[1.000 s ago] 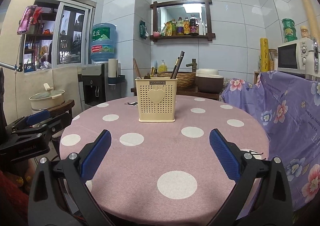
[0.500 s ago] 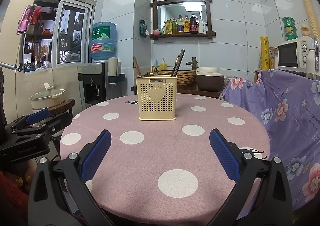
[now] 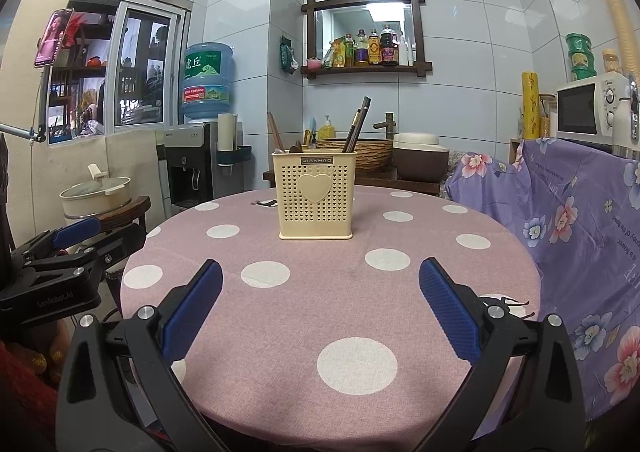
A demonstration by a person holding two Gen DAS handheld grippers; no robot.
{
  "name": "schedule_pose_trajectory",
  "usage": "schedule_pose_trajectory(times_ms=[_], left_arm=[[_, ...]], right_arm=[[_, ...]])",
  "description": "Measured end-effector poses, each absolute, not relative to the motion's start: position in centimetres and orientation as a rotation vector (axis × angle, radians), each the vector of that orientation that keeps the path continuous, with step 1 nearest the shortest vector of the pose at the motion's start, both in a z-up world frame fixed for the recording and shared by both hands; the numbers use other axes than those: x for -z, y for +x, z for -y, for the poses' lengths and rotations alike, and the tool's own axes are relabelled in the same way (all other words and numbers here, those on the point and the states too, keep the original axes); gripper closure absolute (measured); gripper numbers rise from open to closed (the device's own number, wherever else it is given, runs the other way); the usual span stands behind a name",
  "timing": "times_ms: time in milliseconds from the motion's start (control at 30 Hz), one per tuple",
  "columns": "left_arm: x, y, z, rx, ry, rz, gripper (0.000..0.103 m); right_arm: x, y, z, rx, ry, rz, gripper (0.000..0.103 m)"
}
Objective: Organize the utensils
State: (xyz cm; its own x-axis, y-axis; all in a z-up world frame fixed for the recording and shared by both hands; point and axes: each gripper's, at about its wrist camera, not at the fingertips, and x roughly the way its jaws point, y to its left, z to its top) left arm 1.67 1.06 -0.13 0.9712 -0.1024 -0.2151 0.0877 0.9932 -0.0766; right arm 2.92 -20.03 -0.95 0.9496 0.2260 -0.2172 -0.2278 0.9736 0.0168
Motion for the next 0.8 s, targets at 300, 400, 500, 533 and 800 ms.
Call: schedule_pose_trajectory(times_ms=[300,400,500,533,800], left_arm=[[-0.05,1.56,-0.89,0.101,-0.061,-0.211,0.005],[-0.14,1.48,-0.87,0.102,-0.062,-0.207,0.005],[-0.13,1.56,-0.96,0.104,-0.062,-0.214,0.005],[-0.11,1.57,-0.98,0.104,-0.062,-0.217,0.005],[-0.01,1.64,-1.11,0.104,-0.063,-0.222,0.005]], right_arm=[[0.95,2.94,20.07,-0.232,-0.006,-0.223,0.006],[1.0,2.92,20.01,-0.231,-0.007,-0.221,0.006],[0.97,2.93,20.04,-0.232,-0.006,-0.222,0.006],[0.97,2.94,20.03,-0.232,-0.007,-0.222,0.006],[1.29,2.97,19.8,-0.229,-0.004,-0.226,0.006]])
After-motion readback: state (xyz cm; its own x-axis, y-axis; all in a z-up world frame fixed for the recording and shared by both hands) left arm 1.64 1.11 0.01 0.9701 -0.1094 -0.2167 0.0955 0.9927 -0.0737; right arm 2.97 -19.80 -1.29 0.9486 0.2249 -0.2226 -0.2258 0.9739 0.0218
